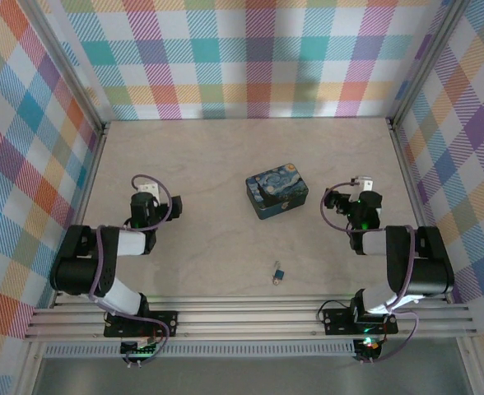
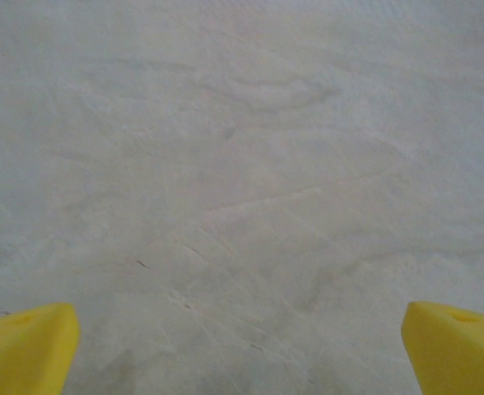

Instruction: Unlock a padlock with a key

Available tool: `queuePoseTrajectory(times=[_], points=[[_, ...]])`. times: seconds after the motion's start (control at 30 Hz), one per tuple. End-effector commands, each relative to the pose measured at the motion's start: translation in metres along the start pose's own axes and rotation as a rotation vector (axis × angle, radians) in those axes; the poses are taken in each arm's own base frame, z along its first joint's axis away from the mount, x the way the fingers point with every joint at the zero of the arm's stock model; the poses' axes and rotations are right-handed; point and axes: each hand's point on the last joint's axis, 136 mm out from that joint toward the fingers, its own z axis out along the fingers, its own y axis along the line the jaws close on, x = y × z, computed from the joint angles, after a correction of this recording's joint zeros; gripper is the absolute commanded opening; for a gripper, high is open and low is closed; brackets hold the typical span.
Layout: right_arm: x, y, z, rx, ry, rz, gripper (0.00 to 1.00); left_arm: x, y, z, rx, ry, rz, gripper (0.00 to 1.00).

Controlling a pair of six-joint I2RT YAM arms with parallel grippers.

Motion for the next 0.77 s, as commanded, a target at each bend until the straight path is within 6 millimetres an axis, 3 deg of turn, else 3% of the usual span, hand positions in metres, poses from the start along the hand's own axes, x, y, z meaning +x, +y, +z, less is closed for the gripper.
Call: queuePoseTrajectory(times=[0.0, 0.73], points=[[-0.0129, 0.0085, 0.0044, -0.020, -0.026, -0.041, 1.00, -0.0257, -0.0054, 0.0019, 0.043, -0.087, 0.017, 1.00], [-0.0126, 0.0118, 0.0055, -0.020, -0.025, -0.064, 1.00, -0.0253, -0.0063, 0.0018, 0.035, -0.086, 0.026, 1.00]])
